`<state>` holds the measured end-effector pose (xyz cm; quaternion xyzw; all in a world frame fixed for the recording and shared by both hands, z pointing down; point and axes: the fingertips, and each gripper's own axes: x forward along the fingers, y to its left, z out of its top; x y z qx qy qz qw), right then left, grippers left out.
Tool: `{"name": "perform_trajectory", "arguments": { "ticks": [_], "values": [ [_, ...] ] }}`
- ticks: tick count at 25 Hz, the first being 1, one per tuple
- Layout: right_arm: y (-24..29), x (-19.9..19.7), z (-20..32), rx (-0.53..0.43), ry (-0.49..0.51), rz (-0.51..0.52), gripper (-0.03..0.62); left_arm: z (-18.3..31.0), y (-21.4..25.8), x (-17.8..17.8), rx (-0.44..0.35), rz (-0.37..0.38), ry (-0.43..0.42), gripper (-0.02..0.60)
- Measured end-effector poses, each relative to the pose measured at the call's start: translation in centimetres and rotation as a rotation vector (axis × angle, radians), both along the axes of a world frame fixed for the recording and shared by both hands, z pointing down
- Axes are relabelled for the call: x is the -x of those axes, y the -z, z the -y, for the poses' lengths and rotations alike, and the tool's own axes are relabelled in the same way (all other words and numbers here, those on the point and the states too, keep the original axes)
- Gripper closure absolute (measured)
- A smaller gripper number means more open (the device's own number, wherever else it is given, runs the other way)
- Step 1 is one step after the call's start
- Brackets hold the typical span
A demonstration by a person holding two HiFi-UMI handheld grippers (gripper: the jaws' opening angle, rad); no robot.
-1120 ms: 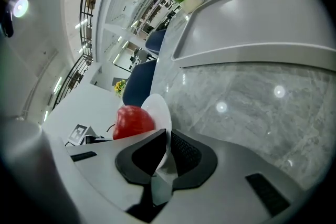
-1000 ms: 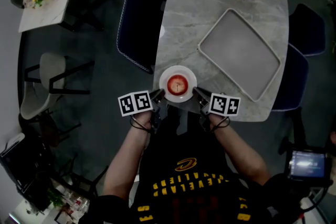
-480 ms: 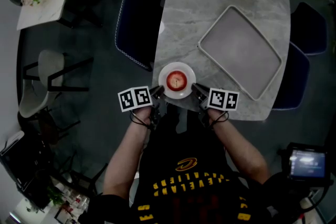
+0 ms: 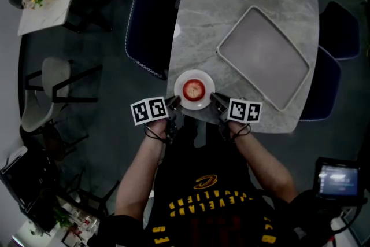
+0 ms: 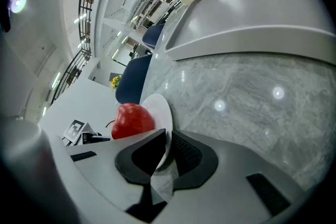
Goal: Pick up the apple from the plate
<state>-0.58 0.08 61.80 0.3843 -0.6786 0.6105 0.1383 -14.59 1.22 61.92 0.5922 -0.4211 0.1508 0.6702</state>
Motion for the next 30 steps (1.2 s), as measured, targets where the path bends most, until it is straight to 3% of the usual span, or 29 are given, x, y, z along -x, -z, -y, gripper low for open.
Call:
{"name": "perform_trajectory", "arguments": {
  "ticks": [18,22,30],
  "values": [
    [-0.1,0.0,0.5,-0.06,0.107,-0.086,0.551,0.6,-0.2,-0.4,-0.039,0.029,-0.02,0.538],
    [-0.1,0.1,0.4,-0.073,0.128,-0.115,0.513,0.7,-0.1,-0.7,-0.049,0.03,-0.032,0.51],
    [-0.3,-3.0,1.4,-0.088,0.07,-0.184,0.508,0.8,-0.4,0.3,-0.075,0.085,-0.039,0.508]
  ]
}}
